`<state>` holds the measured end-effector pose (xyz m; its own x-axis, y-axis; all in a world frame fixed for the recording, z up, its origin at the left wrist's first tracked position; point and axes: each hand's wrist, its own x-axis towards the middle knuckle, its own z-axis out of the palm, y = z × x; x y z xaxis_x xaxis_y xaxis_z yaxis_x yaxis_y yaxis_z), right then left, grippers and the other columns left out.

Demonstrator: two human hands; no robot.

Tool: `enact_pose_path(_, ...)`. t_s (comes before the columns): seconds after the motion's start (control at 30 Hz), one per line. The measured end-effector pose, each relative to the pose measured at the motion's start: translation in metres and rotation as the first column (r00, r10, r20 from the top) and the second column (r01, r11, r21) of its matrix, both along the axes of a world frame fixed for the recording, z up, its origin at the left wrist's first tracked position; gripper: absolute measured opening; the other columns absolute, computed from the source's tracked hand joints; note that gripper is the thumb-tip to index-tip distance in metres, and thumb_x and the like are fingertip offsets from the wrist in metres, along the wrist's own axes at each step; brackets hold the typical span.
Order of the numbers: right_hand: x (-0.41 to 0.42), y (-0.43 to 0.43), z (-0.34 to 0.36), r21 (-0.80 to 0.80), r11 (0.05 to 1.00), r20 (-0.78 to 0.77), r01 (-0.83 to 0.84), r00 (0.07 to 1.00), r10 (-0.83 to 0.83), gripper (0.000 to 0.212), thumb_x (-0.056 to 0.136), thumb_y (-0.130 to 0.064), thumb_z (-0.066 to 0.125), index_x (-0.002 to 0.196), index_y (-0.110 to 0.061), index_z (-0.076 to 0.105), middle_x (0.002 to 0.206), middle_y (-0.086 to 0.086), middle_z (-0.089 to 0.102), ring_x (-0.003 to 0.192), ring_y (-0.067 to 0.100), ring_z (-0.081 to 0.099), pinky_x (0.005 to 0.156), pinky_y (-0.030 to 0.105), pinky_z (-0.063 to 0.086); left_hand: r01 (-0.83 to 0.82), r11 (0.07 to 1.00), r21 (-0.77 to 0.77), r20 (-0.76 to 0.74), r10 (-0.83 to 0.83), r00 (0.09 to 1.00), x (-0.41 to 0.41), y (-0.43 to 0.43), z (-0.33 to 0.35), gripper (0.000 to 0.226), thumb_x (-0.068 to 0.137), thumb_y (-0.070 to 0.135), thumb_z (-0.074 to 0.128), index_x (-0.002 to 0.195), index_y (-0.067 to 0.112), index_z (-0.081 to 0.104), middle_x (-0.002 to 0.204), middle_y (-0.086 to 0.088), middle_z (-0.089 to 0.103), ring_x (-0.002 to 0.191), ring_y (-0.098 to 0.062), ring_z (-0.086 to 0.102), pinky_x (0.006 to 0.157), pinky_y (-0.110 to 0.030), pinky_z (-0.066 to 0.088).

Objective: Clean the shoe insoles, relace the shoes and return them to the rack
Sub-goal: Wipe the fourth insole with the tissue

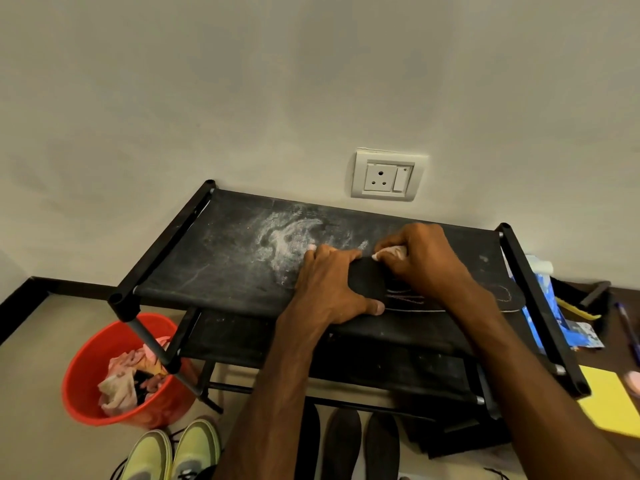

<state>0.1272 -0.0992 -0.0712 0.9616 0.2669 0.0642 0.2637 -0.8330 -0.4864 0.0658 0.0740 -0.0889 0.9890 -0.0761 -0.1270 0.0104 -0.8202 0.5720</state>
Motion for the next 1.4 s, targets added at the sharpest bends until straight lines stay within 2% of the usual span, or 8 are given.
enact_pose_path(0.1,0.001,-0.002,0.001,-0.024,0.999,-0.032,-0.034,0.999,0.033,0.017,0.092,-0.018,0.072,0.102,-0.028,0.082,0.102,-0.005,0.078,0.089,0.011,0.070,0.087,0.038,0.061,-0.004,1.000,0.003,-0.001,0.004,1.000,0.001,0.000,0.000,0.099,0.066,0.058,0.087,0.151,0.031,0.042,0.146,-0.008,0.039,0.141,-0.030,0.027,0.117,-0.047,0.032)
enact_pose_path(0.33,-0.019,-0.013,0.033,-0.074,0.922,-0.298,-0.381,0.891,0.344,0.011,0.088,-0.022,0.078,0.092,-0.031,0.083,0.095,-0.019,0.077,0.091,-0.004,0.068,0.083,0.021,0.057,0.019,1.000,-0.002,-0.007,-0.019,1.000,0.003,0.000,0.000,0.102,0.067,0.054,0.088,0.153,0.036,0.036,0.148,-0.005,0.034,0.138,-0.027,0.028,0.115,-0.045,0.034)
enact_pose_path(0.47,-0.020,-0.030,0.022,0.022,1.000,0.016,-0.021,1.000,0.021,0.010,0.090,-0.030,0.076,0.097,-0.036,0.080,0.104,-0.014,0.077,0.096,0.006,0.068,0.089,0.038,0.059,0.032,0.999,-0.021,0.004,-0.032,0.999,0.003,0.006,0.003,0.097,0.065,0.055,0.088,0.149,0.040,0.042,0.144,-0.004,0.040,0.136,-0.026,0.028,0.114,-0.045,0.034)
enact_pose_path(0.57,-0.027,-0.038,0.012,0.080,0.989,0.135,0.127,0.981,-0.137,0.013,0.093,-0.028,0.073,0.101,-0.034,0.080,0.110,-0.007,0.076,0.100,0.010,0.067,0.092,0.040,0.058,0.019,0.999,-0.037,-0.017,-0.019,1.000,0.006,0.015,0.005,0.092,0.059,0.056,0.091,0.140,0.041,0.050,0.134,0.000,0.047,0.129,-0.024,0.033,0.109,-0.045,0.039)
enact_pose_path(0.8,-0.035,-0.018,-0.004,0.083,0.996,0.180,0.025,0.983,-0.039,0.014,0.095,-0.020,0.070,0.101,-0.029,0.079,0.102,-0.005,0.071,0.092,0.012,0.067,0.086,0.040,0.058,0.087,0.994,0.062,0.001,-0.087,0.996,0.006,0.006,0.008,0.115,0.056,0.067,0.087,0.151,0.032,0.033,0.145,0.001,0.039,0.135,-0.024,0.028,0.113,-0.045,0.034)
enact_pose_path(0.97,-0.030,-0.024,-0.003,0.152,0.986,0.208,0.063,0.974,-0.094,0.017,0.095,-0.018,0.069,0.105,-0.027,0.078,0.107,-0.003,0.073,0.098,0.013,0.068,0.091,0.040,0.058,0.143,0.988,0.064,0.035,-0.146,0.989,0.010,-0.001,0.004,0.101,0.055,0.072,0.085,0.142,0.035,0.049,0.136,0.005,0.048,0.128,-0.020,0.037,0.110,-0.041,0.037)
enact_pose_path(1.13,-0.033,-0.020,0.003,0.061,0.992,0.075,-0.113,0.991,0.108,0.018,0.097,-0.017,0.067,0.103,-0.028,0.080,0.102,-0.008,0.074,0.091,0.006,0.066,0.083,0.026,0.057,0.188,0.982,-0.010,-0.014,-0.188,0.982,0.007,0.009,0.004,0.102,0.052,0.068,0.089,0.140,0.037,0.050,0.133,0.009,0.052,0.127,-0.016,0.037,0.109,-0.041,0.039)
enact_pose_path(1.4,-0.014,0.002,0.001,-0.134,0.976,-0.020,-0.171,0.985,0.170,0.028,0.092,-0.005,0.071,0.112,-0.023,0.079,0.110,0.003,0.074,0.093,0.017,0.071,0.083,0.035,0.061,0.143,0.986,-0.084,-0.004,-0.143,0.990,0.005,0.009,0.007,0.102,0.047,0.064,0.093,0.136,0.035,0.052,0.118,0.021,0.058,0.122,-0.012,0.047,0.106,-0.042,0.044)
